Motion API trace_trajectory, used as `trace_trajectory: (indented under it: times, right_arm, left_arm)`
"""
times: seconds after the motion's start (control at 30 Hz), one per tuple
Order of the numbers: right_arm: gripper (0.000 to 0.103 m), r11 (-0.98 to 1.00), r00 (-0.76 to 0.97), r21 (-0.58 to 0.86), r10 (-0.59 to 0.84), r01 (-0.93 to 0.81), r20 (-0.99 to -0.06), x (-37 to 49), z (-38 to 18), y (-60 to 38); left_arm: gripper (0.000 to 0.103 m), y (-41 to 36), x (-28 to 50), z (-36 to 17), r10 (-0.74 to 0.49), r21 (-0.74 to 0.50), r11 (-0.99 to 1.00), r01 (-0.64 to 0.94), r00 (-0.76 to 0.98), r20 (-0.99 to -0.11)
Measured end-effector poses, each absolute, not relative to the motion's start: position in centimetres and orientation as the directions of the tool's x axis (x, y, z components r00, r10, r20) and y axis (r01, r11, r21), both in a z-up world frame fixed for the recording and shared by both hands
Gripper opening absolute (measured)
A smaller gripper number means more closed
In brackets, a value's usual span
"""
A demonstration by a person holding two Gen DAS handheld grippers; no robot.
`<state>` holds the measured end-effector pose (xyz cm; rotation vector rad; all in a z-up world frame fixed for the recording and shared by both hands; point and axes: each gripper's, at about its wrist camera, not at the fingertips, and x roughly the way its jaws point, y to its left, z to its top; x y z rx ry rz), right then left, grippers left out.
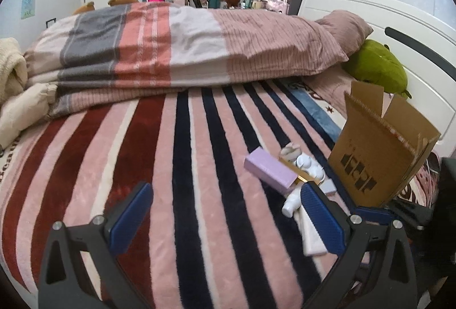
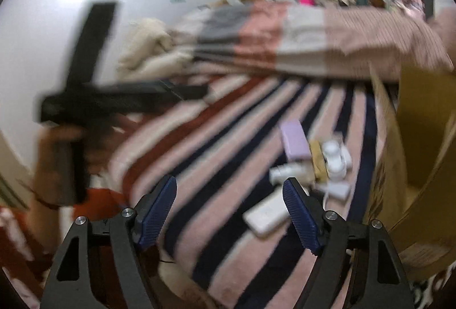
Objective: Organize rigid objects
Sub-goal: 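Lower the right tool onto the white power bank and grasp it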
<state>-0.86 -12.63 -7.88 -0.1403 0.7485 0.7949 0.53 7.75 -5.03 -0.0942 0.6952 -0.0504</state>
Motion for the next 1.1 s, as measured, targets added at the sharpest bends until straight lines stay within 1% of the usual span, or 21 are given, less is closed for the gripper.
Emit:
trace_trajectory:
  times: [0.13,0.2,0.3,0.37,0.4,0.43,0.47,0.53,0.6,0.73,0.77,0.8,0.83,0.87,0.9,0.93,1.0,1.1]
  right_arm:
    - [0.075,0.77,0.502,0.074,0.482,-0.634,-0.719,1.2,-11.7,-11.8]
    - [0.075,0.778,0.483,0.077,0.462,-0.624,-0.744,2.2,-13.0,-11.7]
    - [0.074,0.78,0.444,0.117,0.465,-0.615,-0.766,2.9,-14.1,-11.5]
    - [0.065,0.809,0.449,0.102,0.42,-0.579,-0.788,3.2,-14.7,-11.2]
    - [0.062,0.821,0.454,0.099,0.407,-0.562,-0.793,3.3,-14.8,-11.1]
    - [0.054,0.832,0.463,0.099,0.398,-0.546,-0.792,3.2,-14.6,-11.4]
    - [0.042,0.84,0.472,0.092,0.387,-0.534,-0.792,3.1,-14.5,-11.4]
    - [0.034,0.841,0.47,0.085,0.379,-0.534,-0.797,2.9,-14.2,-11.7]
    - [0.033,0.839,0.451,0.101,0.384,-0.535,-0.806,2.6,-14.0,-12.1]
    - [0.034,0.851,0.448,0.062,0.335,-0.521,-0.829,2.5,-13.5,-12.0]
    - [0.037,0.858,0.457,0.056,0.326,-0.511,-0.827,2.5,-13.4,-11.7]
    - [0.042,0.863,0.464,0.053,0.321,-0.502,-0.826,2.8,-13.4,-11.4]
    - [0.053,0.866,0.469,0.055,0.322,-0.498,-0.822,3.1,-13.5,-11.0]
    - [0.049,0.87,0.474,0.053,0.316,-0.489,-0.821,3.5,-13.9,-10.5]
    - [0.037,0.884,0.486,0.025,0.28,-0.468,-0.828,3.8,-14.3,-10.2]
    - [0.031,0.886,0.494,0.012,0.269,-0.463,-0.826,3.8,-14.3,-9.9]
    - [0.031,0.874,0.503,0.02,0.298,-0.486,-0.811,3.3,-13.3,-9.8]
    - [0.031,0.813,0.523,0.02,0.393,-0.582,-0.756,1.7,-9.9,-9.1]
  left_arm:
    - [0.103,8.1,0.8,-6.4,-0.096,-0.112,0.993,0.032,0.765,-0.637]
    - [0.103,8.2,0.8,-7.0,-0.091,-0.11,0.994,0.028,0.769,-0.632]
    - [0.103,8.2,0.9,-7.7,-0.097,-0.11,0.993,0.035,0.77,-0.63]
    - [0.103,8.1,1.1,-7.9,-0.103,-0.108,0.993,0.043,0.762,-0.64]
    - [0.103,8.0,1.2,-7.9,-0.108,-0.107,0.993,0.051,0.758,-0.643]
    - [0.103,7.9,1.2,-7.8,-0.117,-0.107,0.992,0.062,0.753,-0.648]
    - [0.103,7.8,1.2,-7.7,-0.125,-0.109,0.992,0.07,0.748,-0.651]
    - [0.103,7.6,1.1,-7.5,-0.141,-0.111,0.99,0.091,0.742,-0.655]
    - [0.103,7.2,1.0,-7.2,-0.165,-0.112,0.986,0.121,0.733,-0.66]
    - [0.103,6.9,0.7,-6.8,-0.217,-0.146,0.976,0.161,0.716,-0.664]
    - [0.103,6.8,0.7,-6.8,-0.23,-0.153,0.973,0.172,0.712,-0.663]
    - [0.103,6.7,0.7,-6.7,-0.243,-0.161,0.97,0.183,0.707,-0.664]
    - [0.103,6.6,0.7,-6.8,-0.255,-0.168,0.967,0.191,0.7,-0.668]
    - [0.103,6.6,0.9,-6.8,-0.267,-0.18,0.964,0.198,0.688,-0.674]
    - [0.103,6.6,1.0,-6.8,-0.277,-0.188,0.961,0.203,0.682,-0.677]
    - [0.103,6.6,1.1,-6.6,-0.292,-0.199,0.956,0.214,0.675,-0.678]
    - [0.102,6.7,1.0,-5.8,-0.333,-0.229,0.943,0.242,0.672,-0.662]
    - [0.102,6.7,1.4,-3.4,-0.411,-0.288,0.912,0.293,0.67,-0.619]
